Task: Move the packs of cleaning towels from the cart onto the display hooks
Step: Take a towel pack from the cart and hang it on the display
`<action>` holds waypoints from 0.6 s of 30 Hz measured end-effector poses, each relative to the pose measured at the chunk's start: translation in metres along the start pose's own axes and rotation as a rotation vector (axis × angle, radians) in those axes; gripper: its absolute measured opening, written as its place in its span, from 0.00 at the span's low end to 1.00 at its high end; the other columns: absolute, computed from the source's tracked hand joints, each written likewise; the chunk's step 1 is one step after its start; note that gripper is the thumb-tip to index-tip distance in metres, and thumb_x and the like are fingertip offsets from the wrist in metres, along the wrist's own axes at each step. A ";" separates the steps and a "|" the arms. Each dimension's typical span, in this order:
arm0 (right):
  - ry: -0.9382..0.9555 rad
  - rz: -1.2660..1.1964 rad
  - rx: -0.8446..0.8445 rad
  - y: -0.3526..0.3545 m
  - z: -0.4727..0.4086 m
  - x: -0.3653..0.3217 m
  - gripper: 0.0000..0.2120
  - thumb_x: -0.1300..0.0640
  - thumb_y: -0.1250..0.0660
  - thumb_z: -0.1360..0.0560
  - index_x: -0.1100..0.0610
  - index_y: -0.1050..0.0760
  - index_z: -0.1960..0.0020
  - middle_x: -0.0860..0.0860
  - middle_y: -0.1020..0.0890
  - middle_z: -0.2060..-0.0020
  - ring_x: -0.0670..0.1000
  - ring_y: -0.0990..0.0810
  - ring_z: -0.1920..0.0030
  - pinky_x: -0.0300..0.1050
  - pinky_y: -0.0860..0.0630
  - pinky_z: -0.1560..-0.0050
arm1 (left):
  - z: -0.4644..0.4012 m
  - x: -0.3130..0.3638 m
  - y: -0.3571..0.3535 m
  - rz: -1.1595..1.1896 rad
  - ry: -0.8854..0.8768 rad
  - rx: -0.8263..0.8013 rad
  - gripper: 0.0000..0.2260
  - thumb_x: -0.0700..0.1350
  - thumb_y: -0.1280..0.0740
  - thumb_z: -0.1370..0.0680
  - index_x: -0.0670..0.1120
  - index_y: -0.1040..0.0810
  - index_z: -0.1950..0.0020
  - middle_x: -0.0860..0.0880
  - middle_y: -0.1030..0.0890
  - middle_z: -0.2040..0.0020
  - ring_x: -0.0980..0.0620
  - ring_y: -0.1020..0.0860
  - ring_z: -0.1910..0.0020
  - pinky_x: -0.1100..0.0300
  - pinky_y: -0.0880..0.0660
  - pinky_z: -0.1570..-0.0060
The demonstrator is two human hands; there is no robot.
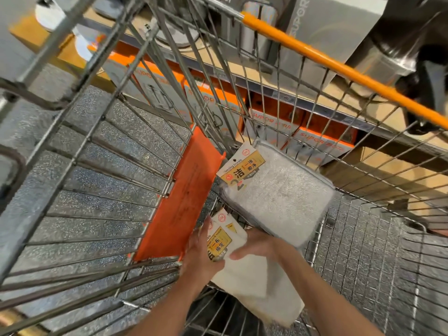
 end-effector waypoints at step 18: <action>0.197 -0.103 0.209 -0.003 0.062 -0.018 0.24 0.58 0.24 0.37 0.40 0.25 0.45 0.37 0.17 0.51 0.39 0.20 0.48 0.36 0.24 0.47 | 0.021 0.034 0.024 0.068 -0.113 0.024 0.46 0.43 0.25 0.32 0.64 0.51 0.25 0.49 0.37 0.29 0.51 0.35 0.32 0.48 0.32 0.33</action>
Point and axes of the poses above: each hand's wrist, its own z-axis away from the middle knuckle, its own y-axis out of the back of the hand, x = y × z, the point moved 4 cm from there along -z, towards the middle knuckle
